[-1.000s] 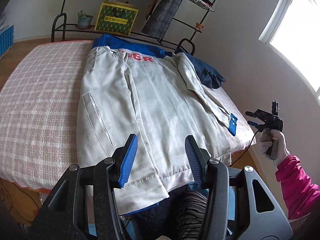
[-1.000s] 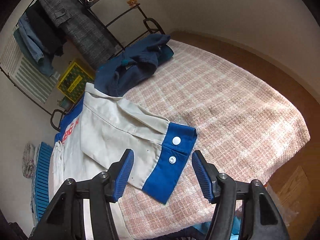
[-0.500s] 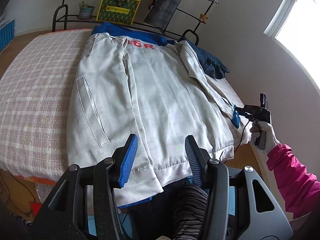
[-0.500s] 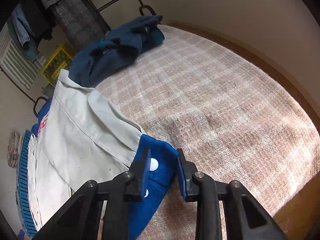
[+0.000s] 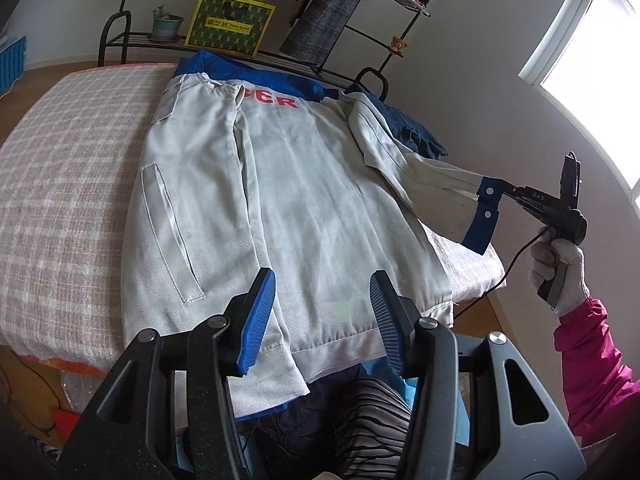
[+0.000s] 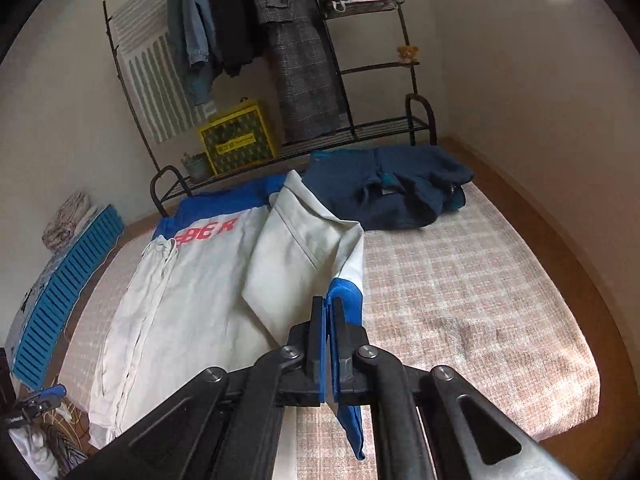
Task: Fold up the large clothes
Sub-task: 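Carry the held sleeve across the jacket back and lay it down with the right tool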
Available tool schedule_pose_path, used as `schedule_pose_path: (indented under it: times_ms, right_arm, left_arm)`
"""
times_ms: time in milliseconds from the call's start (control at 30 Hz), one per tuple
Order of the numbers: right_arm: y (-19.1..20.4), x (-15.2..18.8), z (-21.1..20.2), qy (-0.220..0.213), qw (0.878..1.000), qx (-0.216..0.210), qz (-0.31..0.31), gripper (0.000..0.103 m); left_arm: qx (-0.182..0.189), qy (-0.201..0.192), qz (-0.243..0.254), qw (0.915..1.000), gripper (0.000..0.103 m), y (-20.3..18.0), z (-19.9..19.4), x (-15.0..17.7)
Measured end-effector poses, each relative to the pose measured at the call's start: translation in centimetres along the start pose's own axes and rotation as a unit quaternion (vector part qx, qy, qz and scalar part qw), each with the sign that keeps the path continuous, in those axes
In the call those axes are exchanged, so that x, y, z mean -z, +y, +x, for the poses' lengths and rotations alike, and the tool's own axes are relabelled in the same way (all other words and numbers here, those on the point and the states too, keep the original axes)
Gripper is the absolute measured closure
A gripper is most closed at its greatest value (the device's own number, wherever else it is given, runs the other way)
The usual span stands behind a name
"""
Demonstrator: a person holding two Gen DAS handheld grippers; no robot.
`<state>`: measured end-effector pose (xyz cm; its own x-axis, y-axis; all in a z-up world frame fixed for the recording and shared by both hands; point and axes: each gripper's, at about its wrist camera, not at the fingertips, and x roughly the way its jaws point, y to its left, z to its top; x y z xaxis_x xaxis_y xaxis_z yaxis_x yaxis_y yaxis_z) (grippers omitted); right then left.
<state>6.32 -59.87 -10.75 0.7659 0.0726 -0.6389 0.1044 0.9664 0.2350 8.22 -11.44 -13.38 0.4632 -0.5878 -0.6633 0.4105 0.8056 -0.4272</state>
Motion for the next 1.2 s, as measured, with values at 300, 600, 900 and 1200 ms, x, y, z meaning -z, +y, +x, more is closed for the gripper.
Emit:
schedule_pose_path:
  times_ms: [300, 600, 900, 1200]
  right_arm:
    - [17.2, 2.6, 1.2, 0.038, 0.975, -0.155, -0.152, 0.103]
    - [26.2, 9.2, 8.5, 0.144, 0.934, -0.213, -0.247, 0.103]
    - [20.4, 9.7, 7.2, 0.165, 0.93, -0.278, -0.177, 0.061]
    - [5.4, 4.4, 13.9, 0.166, 0.967, -0.192, 0.034, 0.054]
  left_arm:
    - [-0.018, -0.021, -0.035, 0.999, 0.053, 3.0, -1.6, -0.2]
    - [-0.036, -0.031, -0.089, 0.9949, 0.053, 7.0, -2.4, -0.2]
    - [0.002, 0.002, -0.093, 0.9956, 0.038, 6.7, 1.5, -1.3]
    - [0.075, 0.093, -0.062, 0.9909, 0.037, 0.7, 7.4, -0.3]
